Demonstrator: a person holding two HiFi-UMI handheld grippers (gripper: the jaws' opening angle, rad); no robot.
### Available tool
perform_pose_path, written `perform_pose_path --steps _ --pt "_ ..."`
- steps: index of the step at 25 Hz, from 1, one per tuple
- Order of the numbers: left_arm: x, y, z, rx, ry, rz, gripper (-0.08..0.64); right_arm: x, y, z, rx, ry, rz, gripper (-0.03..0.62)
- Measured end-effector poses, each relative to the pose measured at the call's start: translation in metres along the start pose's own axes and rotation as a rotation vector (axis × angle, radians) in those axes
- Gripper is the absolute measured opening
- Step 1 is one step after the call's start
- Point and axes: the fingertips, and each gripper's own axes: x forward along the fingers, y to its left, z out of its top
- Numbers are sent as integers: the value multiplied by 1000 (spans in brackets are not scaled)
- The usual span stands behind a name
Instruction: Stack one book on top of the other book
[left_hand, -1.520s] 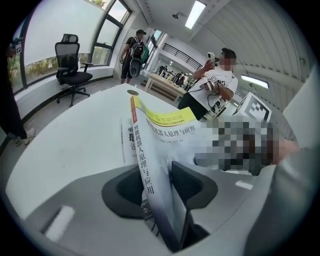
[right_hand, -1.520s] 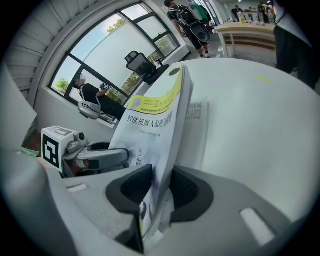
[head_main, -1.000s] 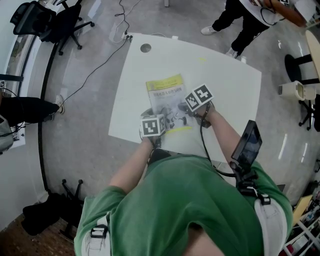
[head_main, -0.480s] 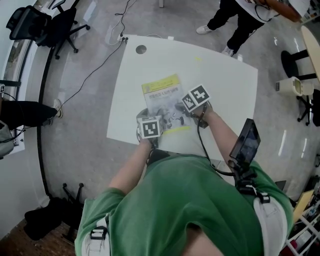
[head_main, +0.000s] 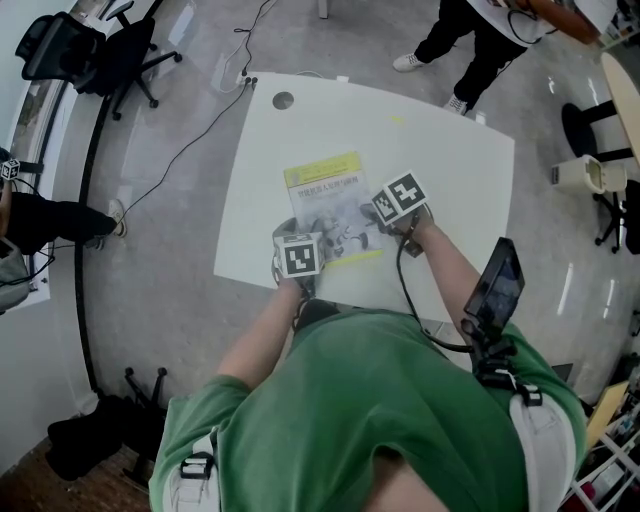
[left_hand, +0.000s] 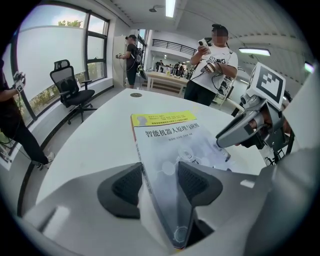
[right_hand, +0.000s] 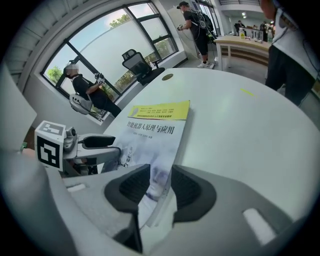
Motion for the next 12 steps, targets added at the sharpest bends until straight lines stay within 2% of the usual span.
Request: perform_pose_path --steps 5,12 --pt "0 3 0 -5 -1 2 230 1 -3 -7 7 -4 1 129" --pt "-2 5 1 -20 7 15 204 3 -5 -3 -48 -14 -49 98"
